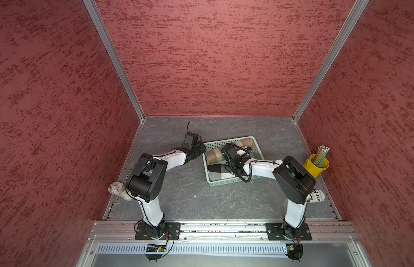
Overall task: Roll up the scarf and place it into the basket
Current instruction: Place the scarf in the basket.
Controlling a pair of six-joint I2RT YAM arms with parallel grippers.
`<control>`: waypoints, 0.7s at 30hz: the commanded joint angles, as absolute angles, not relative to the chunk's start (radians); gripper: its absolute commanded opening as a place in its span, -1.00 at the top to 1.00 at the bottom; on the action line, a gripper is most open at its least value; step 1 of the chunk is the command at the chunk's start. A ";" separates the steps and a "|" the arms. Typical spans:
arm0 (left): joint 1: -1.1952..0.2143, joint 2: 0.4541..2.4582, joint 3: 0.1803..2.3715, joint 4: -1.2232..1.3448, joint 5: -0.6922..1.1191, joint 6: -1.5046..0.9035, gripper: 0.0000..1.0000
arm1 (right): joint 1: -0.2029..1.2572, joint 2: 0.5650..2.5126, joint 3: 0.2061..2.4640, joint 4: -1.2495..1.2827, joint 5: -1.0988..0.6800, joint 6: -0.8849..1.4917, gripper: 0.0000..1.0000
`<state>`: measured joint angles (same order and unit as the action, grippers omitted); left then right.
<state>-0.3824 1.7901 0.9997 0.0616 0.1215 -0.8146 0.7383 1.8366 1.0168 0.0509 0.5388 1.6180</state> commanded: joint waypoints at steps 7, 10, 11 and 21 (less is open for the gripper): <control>-0.379 1.772 0.979 0.083 0.096 -0.840 0.50 | 0.735 1.609 0.937 -0.041 0.521 1.414 -0.04; -0.378 1.775 0.966 0.098 0.095 -0.848 0.51 | 0.705 1.599 1.002 -0.064 0.497 1.242 0.13; -0.378 1.773 0.961 0.104 0.095 -0.852 0.52 | 0.686 1.607 1.020 -0.063 0.479 1.194 0.17; -0.371 1.793 0.967 0.104 0.088 -0.855 0.82 | 0.513 1.769 1.082 0.064 0.262 1.003 0.66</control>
